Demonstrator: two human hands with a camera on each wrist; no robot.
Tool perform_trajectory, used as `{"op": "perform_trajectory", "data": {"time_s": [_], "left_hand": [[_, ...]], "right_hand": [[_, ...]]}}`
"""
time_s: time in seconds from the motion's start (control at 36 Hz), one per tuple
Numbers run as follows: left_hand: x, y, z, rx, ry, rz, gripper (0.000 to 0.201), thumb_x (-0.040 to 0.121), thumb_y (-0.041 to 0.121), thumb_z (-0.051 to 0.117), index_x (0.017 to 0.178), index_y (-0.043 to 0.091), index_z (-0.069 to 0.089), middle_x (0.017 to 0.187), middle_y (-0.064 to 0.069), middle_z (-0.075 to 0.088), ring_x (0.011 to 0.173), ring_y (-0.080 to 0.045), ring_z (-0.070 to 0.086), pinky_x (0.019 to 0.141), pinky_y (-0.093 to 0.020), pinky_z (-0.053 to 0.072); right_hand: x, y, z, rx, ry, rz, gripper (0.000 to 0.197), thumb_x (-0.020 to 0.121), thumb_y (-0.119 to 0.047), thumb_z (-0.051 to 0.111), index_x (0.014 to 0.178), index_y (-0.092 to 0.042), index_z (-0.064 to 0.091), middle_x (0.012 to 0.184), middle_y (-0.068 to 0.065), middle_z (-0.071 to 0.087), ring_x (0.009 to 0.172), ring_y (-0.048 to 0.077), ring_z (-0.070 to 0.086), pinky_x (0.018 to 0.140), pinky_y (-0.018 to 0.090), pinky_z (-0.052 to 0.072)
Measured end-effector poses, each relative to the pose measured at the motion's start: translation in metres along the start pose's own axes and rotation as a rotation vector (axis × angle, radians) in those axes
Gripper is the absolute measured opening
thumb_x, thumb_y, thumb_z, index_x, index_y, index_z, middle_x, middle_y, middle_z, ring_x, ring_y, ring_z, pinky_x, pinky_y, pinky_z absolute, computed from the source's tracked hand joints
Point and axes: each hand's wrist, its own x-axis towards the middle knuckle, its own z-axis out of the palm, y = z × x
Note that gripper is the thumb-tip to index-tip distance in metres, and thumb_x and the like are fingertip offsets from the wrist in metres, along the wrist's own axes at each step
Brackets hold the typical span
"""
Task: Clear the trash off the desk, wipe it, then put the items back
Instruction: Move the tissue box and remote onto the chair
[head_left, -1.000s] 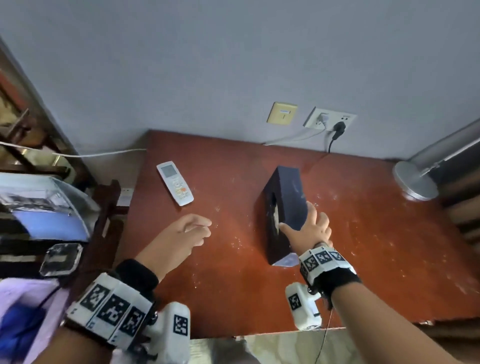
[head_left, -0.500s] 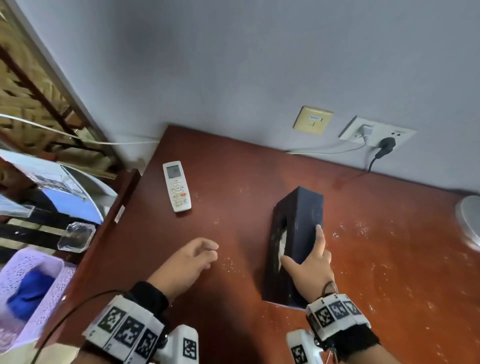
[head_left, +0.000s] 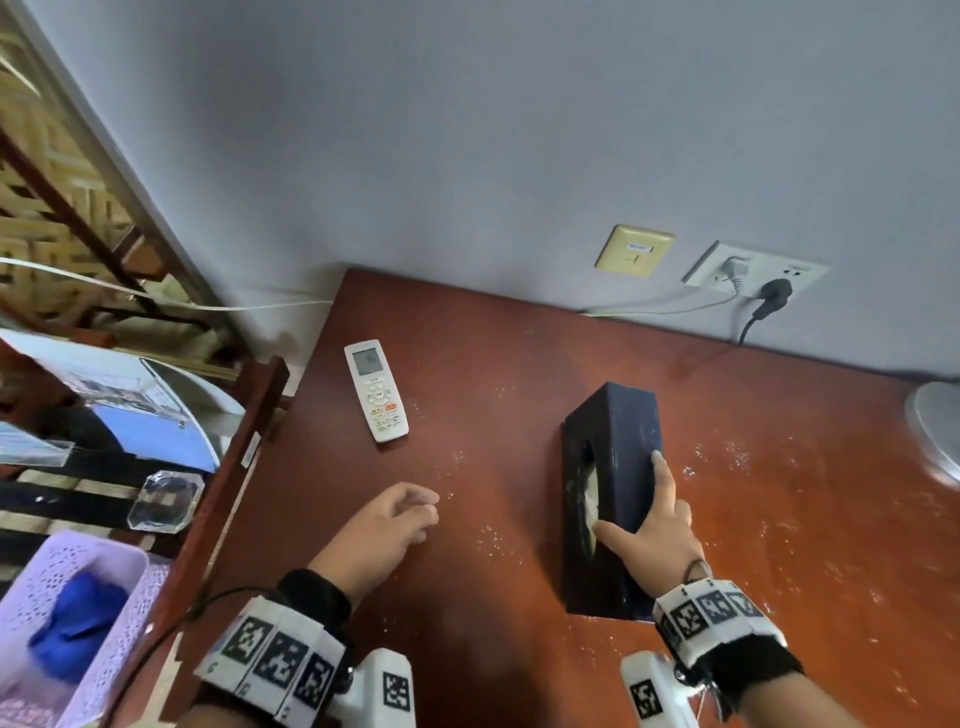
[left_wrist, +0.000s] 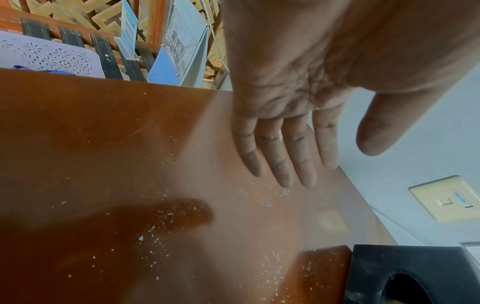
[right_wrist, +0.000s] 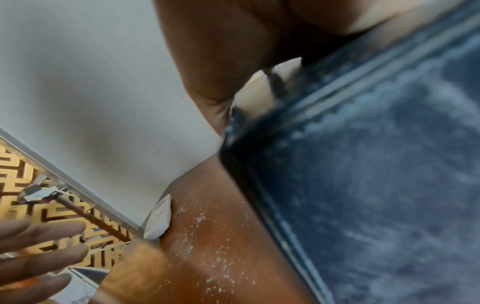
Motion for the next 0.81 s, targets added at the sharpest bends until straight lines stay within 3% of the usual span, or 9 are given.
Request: {"op": "perform_trajectory", "data": {"time_s": [0.11,0.19,0.28,0.33,0.39,0.44,0.53,0.67,0.81], "left_hand": [[0.006,-0.001,-0.012,0.001,-0.003,-0.029,0.013,0.096,0.026,0.050,0.106,0.029,0.058,0.111,0.009,0.063,0.100,-0.008,0.060,0.075,-0.025,0.043],[0.018,0.004,-0.028,-0.031,0.091,-0.029,0.011,0.095,0.025,0.052,0.102,0.025,0.060,0.111,0.001,0.065,0.096,-0.012,0.060,0.070,-0.025,0.041],[0.028,0.016,-0.035,-0.116,0.136,-0.014,0.009,0.095,0.027,0.052,0.099,0.025,0.060,0.114,-0.005,0.064,0.100,-0.016,0.059,0.075,-0.028,0.044],[0.028,0.027,-0.031,-0.182,0.080,0.009,0.009,0.095,0.032,0.053,0.102,0.028,0.057,0.118,-0.002,0.062,0.108,-0.016,0.058,0.087,-0.032,0.045],[0.023,0.037,-0.021,-0.235,-0.038,0.042,0.028,0.088,0.054,0.054,0.109,0.036,0.052,0.120,0.004,0.061,0.110,-0.014,0.058,0.095,-0.036,0.045],[0.019,0.040,-0.010,-0.309,-0.187,0.066,0.061,0.072,0.074,0.054,0.121,0.039,0.047,0.118,0.006,0.065,0.109,-0.014,0.062,0.097,-0.040,0.046],[0.013,0.039,-0.003,-0.513,-0.294,0.080,0.079,0.064,0.069,0.071,0.131,0.033,0.049,0.119,-0.002,0.067,0.109,-0.024,0.064,0.103,-0.050,0.044],[-0.002,0.020,-0.021,-0.624,-0.186,0.116,0.078,0.063,0.034,0.085,0.130,0.026,0.046,0.118,-0.007,0.068,0.104,-0.029,0.067,0.094,-0.047,0.052],[-0.019,-0.014,-0.049,-0.690,-0.005,0.111,0.085,0.055,0.037,0.090,0.128,0.020,0.051,0.115,-0.011,0.068,0.102,-0.032,0.067,0.092,-0.051,0.052]], "right_hand": [[0.003,0.006,-0.006,0.099,0.005,-0.044,0.109,0.072,-0.034,0.078,0.148,-0.041,0.000,0.138,0.008,0.040,0.100,0.019,0.049,0.075,0.029,0.047],[0.002,0.011,-0.013,0.399,0.002,-0.031,0.105,0.070,-0.025,0.082,0.147,-0.040,0.013,0.148,0.001,0.036,0.117,0.021,0.050,0.093,0.041,0.048],[-0.010,-0.004,-0.020,0.912,-0.104,0.050,0.089,0.068,-0.019,0.076,0.139,-0.045,0.030,0.135,0.006,0.053,0.106,0.034,0.062,0.081,0.050,0.055],[-0.023,-0.024,-0.025,1.098,-0.194,0.009,0.069,0.074,-0.017,0.063,0.137,-0.038,0.040,0.122,0.008,0.063,0.092,0.033,0.068,0.066,0.044,0.059],[-0.032,-0.045,-0.026,1.179,-0.275,-0.066,0.062,0.077,-0.016,0.057,0.135,-0.033,0.045,0.121,0.009,0.065,0.092,0.031,0.069,0.062,0.039,0.058],[-0.038,-0.064,-0.023,1.213,-0.346,-0.140,0.064,0.077,-0.011,0.059,0.136,-0.032,0.045,0.125,0.009,0.063,0.102,0.033,0.066,0.068,0.040,0.058],[-0.043,-0.086,-0.013,1.213,-0.459,-0.241,0.076,0.070,-0.011,0.070,0.137,-0.036,0.044,0.130,0.007,0.060,0.113,0.036,0.060,0.079,0.046,0.056],[-0.051,-0.112,0.007,1.111,-0.659,-0.293,0.089,0.063,-0.017,0.074,0.140,-0.039,0.035,0.134,0.009,0.056,0.114,0.038,0.058,0.079,0.045,0.054],[-0.048,-0.136,0.038,0.795,-0.809,-0.296,0.111,0.059,-0.045,0.086,0.146,-0.040,0.016,0.131,-0.012,0.058,0.119,0.021,0.058,0.087,0.040,0.053]]}}
